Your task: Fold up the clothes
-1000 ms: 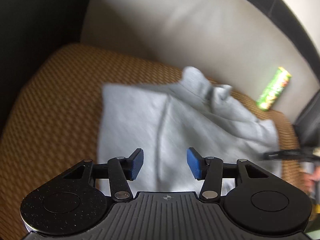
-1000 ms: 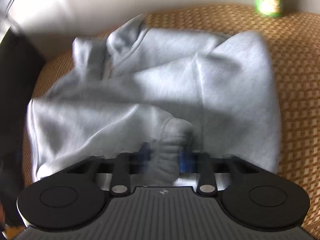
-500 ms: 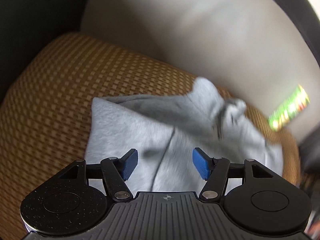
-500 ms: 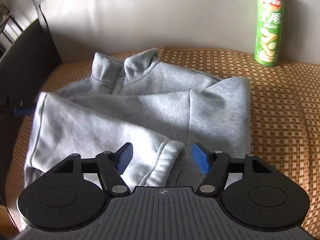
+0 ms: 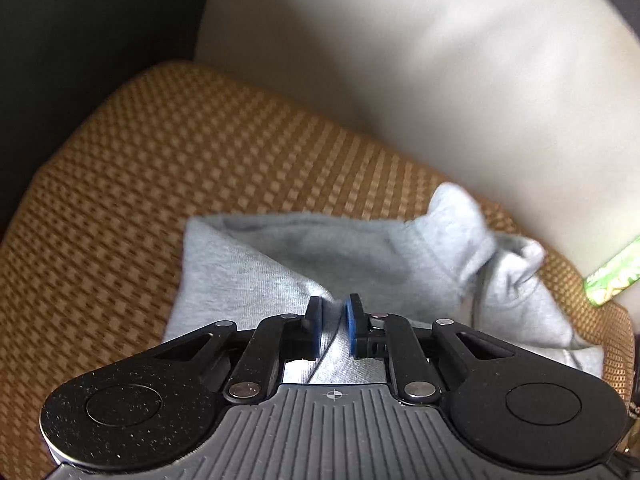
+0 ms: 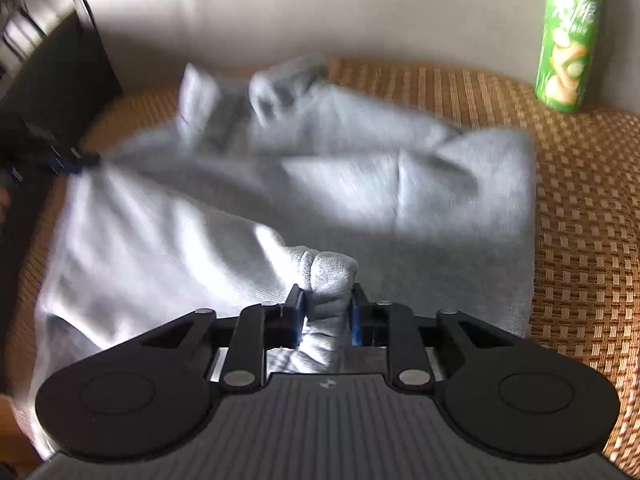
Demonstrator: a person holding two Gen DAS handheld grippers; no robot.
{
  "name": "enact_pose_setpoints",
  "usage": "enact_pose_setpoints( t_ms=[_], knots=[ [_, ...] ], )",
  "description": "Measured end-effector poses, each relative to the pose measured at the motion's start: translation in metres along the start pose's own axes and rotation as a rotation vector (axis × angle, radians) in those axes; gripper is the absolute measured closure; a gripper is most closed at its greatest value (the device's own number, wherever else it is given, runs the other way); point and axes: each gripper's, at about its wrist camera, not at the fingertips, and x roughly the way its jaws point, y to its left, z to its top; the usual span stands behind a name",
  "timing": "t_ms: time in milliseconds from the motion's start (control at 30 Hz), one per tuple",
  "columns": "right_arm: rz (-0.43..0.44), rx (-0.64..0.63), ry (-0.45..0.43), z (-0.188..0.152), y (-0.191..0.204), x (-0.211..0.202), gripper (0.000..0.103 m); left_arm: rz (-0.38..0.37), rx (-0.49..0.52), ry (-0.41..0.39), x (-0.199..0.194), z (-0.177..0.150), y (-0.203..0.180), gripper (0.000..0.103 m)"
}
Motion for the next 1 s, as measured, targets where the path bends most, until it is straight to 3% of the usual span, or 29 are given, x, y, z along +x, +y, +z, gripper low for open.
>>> enact_pose_setpoints(
  t_ms=[100,200,367,467,600,633,700,767,800,867,1000],
  knots=[
    [0.049,-0.008,-0.084,0.008,0.009,-0.040,0.079,-0.032,-0.070,-0.065,-0.030,0.001,0.007,0.096],
    [0.018,-0.019,-0.152,0.022,0.001,-0.057,0.079,-0.076,-0.115,-0.099,-0.043,0.008,-0.001,0.096],
    [-0.040,-0.032,-0.247,0.042,-0.017,-0.079,0.079,-0.089,-0.007,-0.086,-0.005,0.008,-0.049,0.095],
    [-0.095,-0.030,-0.167,0.029,-0.038,-0.044,0.079,-0.014,0.060,-0.070,0.037,-0.004,-0.059,0.093],
    [-0.153,-0.034,-0.050,0.007,-0.059,0.013,0.068,0.015,0.116,-0.009,0.075,-0.013,-0.054,0.073],
    [-0.167,-0.029,-0.041,0.004,-0.060,0.021,0.063,-0.008,0.112,-0.013,0.068,-0.011,-0.051,0.072],
    [-0.194,-0.020,-0.041,-0.001,-0.061,0.028,0.061,-0.053,0.097,-0.033,0.048,-0.006,-0.044,0.067],
    [-0.215,-0.009,-0.089,0.000,-0.056,0.013,0.046,-0.086,0.083,-0.059,0.021,0.000,-0.037,0.062],
    [-0.216,-0.016,-0.106,0.000,-0.052,0.008,0.046,-0.094,0.085,-0.061,0.005,-0.001,-0.034,0.061],
    [-0.199,-0.052,-0.124,-0.001,-0.042,0.004,0.048,-0.135,0.154,-0.044,-0.021,-0.008,-0.037,0.061],
    [-0.165,-0.124,-0.159,-0.002,-0.022,-0.005,0.049,-0.103,0.363,0.033,-0.026,-0.050,-0.048,0.061]
  ],
)
